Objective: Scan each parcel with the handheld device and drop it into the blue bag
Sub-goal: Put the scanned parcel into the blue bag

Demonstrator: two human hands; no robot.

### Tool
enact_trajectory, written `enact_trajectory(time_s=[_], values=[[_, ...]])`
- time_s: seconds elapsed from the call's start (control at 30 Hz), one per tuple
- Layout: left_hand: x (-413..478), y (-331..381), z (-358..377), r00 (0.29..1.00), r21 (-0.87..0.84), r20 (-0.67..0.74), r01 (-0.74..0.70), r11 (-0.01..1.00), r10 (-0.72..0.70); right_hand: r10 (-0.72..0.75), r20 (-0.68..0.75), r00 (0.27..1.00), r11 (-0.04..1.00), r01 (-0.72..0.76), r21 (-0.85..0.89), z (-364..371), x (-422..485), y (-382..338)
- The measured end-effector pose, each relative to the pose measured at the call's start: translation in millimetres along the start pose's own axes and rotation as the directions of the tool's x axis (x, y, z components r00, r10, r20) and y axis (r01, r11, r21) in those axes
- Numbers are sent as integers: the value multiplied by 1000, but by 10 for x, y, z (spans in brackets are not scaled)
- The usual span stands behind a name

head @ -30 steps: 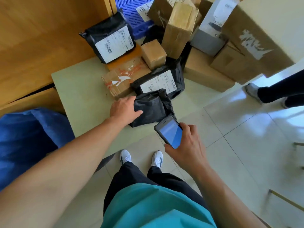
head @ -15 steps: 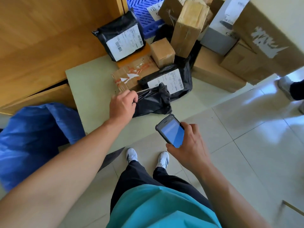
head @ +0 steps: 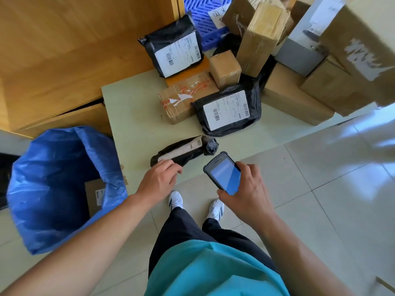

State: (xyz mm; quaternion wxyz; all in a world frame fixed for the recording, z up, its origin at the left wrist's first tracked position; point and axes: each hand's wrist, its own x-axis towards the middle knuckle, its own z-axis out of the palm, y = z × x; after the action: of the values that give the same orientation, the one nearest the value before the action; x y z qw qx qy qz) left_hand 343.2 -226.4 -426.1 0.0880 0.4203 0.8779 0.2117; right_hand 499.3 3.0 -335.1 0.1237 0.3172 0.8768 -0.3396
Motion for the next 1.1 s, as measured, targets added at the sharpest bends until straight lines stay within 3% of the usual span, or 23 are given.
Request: enact_trajectory(time_s=[0.1,0.2,0.27,0.37,0.47,0.73,0.87,1.0,1.1], values=[[-12,57,-43,995,-92,-95,33,995,-42,2,-6,1000,1000,-2,1,-9,-7,33],[18,70,-51,967,-126,-165,173,977,-192,12,-19,1000,1000,-12,2,-27,-16,68],[23,-1,23,957,-63,-16,287,956,-289,17,-21,1000,1000,-17,-5,-38,-26,93],[26,-135,191,884,94,268,372,924,-383,34,-12,999,999,-34,-18,-43,-48,139],[45,-240,307,852,126,355,365,922,-385,48,-7,999,998,-48,-37,-48,-79,193],[89,-266,244,852,117,313,404,907,-419,35,32,999,992,-31,-123,-53,-156,175],[61,-187,-94,885,59,191,420,905,-424,-5,69,998,988,15,-154,-70,-147,92],[-9,-27,-428,944,128,65,313,941,-323,-41,128,991,994,53,-93,-108,-107,33],[-5,-7,-580,985,241,39,154,958,-168,-111,128,986,984,127,-122,-125,-59,-86]])
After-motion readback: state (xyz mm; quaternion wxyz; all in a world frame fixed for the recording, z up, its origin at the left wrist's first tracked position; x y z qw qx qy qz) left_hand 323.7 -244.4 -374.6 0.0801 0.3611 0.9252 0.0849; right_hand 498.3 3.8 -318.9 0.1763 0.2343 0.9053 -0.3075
